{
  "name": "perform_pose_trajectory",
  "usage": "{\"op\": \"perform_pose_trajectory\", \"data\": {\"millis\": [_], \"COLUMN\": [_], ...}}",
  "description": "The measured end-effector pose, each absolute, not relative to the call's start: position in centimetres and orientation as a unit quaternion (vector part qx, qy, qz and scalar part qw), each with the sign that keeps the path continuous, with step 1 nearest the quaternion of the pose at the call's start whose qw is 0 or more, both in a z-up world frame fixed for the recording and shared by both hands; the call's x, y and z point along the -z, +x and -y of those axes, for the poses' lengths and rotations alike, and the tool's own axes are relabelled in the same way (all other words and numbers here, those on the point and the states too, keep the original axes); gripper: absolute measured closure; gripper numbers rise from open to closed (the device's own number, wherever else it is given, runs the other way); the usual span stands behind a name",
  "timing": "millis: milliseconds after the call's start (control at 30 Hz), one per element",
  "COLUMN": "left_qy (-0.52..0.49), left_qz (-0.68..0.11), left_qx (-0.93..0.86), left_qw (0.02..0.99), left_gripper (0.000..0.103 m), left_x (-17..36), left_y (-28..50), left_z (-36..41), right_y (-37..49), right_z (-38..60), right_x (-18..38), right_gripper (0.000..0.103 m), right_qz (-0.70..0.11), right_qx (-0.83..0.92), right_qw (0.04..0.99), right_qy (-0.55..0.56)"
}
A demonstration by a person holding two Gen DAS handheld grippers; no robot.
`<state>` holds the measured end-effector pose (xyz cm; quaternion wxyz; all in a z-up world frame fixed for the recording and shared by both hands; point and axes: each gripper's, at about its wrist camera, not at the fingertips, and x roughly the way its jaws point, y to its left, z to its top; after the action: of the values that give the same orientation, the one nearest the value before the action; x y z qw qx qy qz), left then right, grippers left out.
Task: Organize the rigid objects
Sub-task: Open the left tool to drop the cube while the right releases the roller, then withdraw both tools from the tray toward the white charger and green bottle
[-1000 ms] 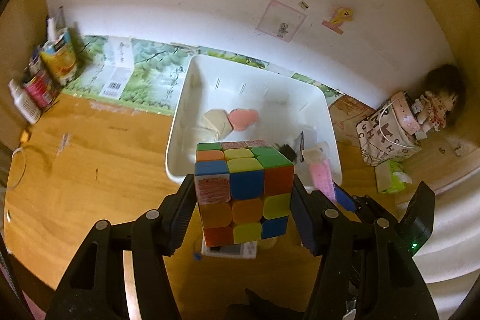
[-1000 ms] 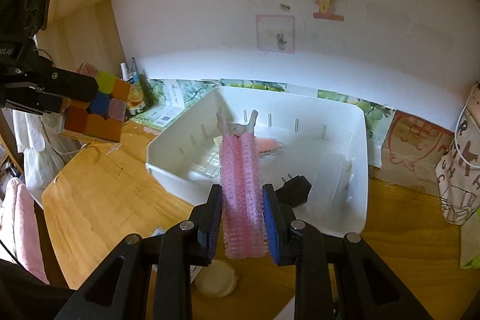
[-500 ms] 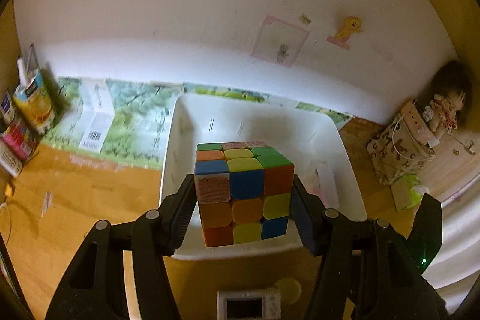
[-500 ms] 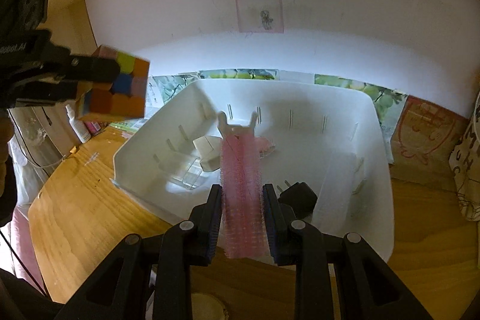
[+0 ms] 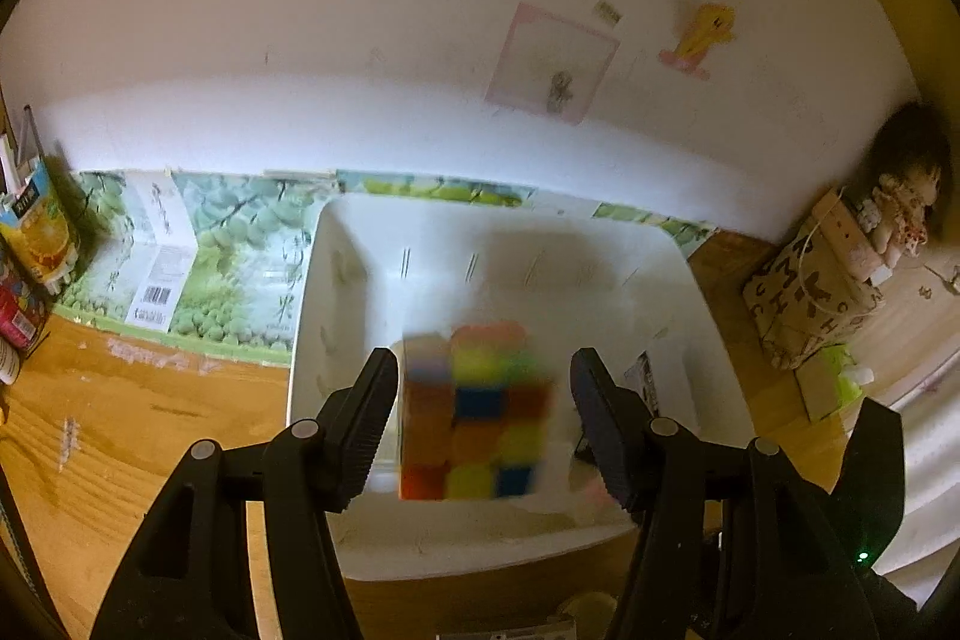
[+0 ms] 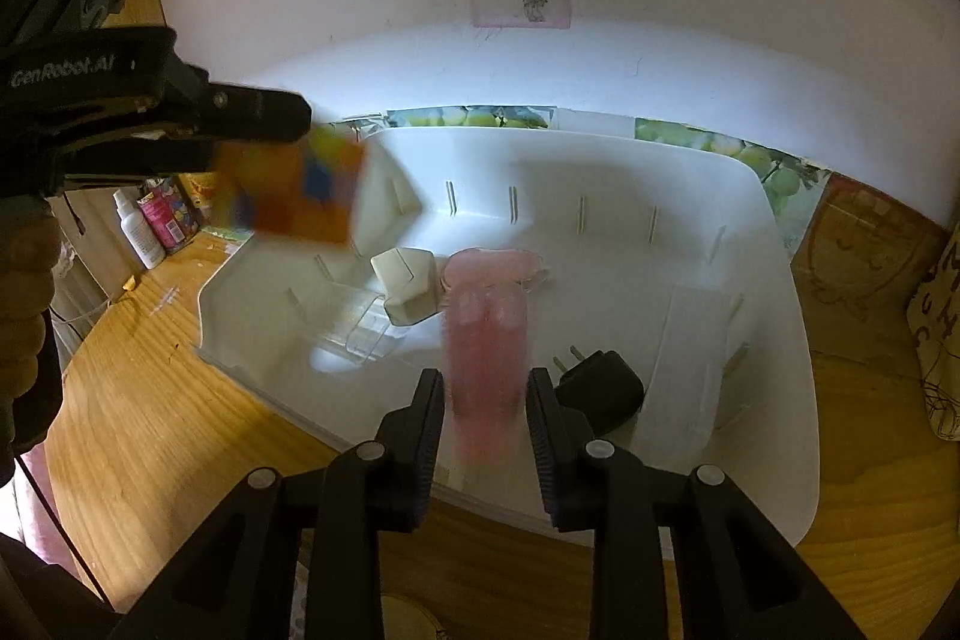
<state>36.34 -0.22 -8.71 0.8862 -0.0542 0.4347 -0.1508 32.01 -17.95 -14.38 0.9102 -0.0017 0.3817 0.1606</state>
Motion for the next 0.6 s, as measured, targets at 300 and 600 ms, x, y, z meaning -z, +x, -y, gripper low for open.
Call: {"op": "perform_pose_trajectory", "data": {"millis": [300, 600], "left_qy": [-0.050, -0.065], "left_qz": [-0.417, -0.389], "left_qx": [0.139, 0.143], "left_qw": [0.897, 0.908], "left_gripper": [0.027, 0.026], "left_x": [7.1, 4.0], "left_y": [35.2, 32.3], "left_z": [0.1, -0.4], "right_y": [31.4, 29.1], "right_z": [17.4, 17.3], "right_x": [13.3, 10.6], "right_gripper": [0.037, 0.029], "right_qz": [-0.367, -0.341], "right_qx": [-0.164, -0.167], "right_qw": [0.916, 0.925], "right_qy": [-0.004, -0.013]}}
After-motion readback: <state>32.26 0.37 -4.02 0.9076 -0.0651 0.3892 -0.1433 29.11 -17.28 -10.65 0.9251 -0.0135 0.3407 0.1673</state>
